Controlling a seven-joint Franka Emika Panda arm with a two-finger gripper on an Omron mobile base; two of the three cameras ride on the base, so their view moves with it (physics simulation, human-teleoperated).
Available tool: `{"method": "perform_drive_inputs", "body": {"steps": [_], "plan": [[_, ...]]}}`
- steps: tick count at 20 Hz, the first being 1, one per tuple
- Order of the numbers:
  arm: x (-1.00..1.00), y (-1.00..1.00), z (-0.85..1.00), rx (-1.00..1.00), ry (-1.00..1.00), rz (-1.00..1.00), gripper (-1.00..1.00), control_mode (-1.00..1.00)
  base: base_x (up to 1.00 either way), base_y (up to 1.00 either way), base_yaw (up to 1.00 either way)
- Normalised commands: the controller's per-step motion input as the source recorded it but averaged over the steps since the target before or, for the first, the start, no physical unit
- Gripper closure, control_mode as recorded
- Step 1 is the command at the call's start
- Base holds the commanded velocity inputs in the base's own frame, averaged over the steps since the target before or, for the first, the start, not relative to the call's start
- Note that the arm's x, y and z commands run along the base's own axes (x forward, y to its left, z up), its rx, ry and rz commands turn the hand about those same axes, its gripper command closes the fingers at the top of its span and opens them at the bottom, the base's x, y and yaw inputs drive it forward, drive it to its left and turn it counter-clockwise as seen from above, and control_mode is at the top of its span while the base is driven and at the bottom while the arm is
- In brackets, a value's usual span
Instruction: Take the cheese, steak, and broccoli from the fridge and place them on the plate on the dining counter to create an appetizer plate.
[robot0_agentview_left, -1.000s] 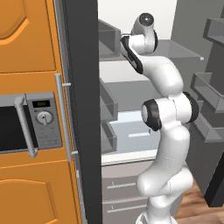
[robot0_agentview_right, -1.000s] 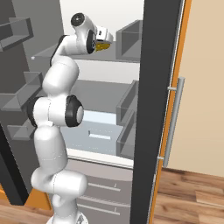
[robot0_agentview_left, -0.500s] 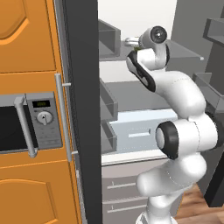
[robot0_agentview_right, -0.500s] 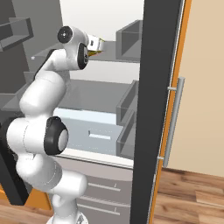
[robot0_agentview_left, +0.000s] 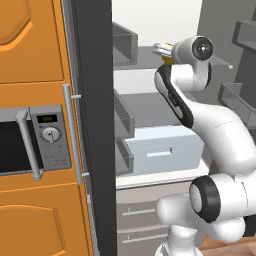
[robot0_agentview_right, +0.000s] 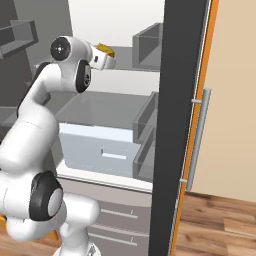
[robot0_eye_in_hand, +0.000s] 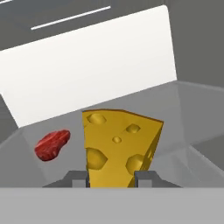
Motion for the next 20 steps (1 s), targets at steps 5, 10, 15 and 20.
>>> {"method": "perform_drive_inputs", "body": {"steps": [5,10,15,20], "plan": [[-1.0,0.0,0.34,0.14,0.1,-0.04,1.0,-1.0,0.0,0.0,0.0],[-1.0,0.0,-0.06,0.01,0.17,-0.02,1.0,-1.0,0.0,0.0,0.0],[-0.82,0.0,-0.33,0.0,0.13,0.0,1.0,-1.0,0.0,0.0,0.0],[-0.55,-0.01,-0.39,0.0,0.13,0.0,1.0,-1.0,0.0,0.0,0.0]]}}
